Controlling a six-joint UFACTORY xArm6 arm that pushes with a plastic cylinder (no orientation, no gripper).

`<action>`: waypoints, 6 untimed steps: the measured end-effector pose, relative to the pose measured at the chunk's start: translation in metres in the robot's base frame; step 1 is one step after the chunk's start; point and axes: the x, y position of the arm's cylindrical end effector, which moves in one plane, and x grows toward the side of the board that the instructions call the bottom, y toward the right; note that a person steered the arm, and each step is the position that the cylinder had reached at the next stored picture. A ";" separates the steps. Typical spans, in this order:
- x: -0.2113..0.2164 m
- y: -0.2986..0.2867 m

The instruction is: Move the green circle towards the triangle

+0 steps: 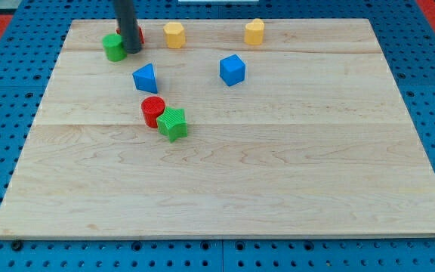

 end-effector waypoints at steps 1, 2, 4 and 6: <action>0.030 -0.036; 0.054 -0.061; -0.008 -0.109; 0.053 0.002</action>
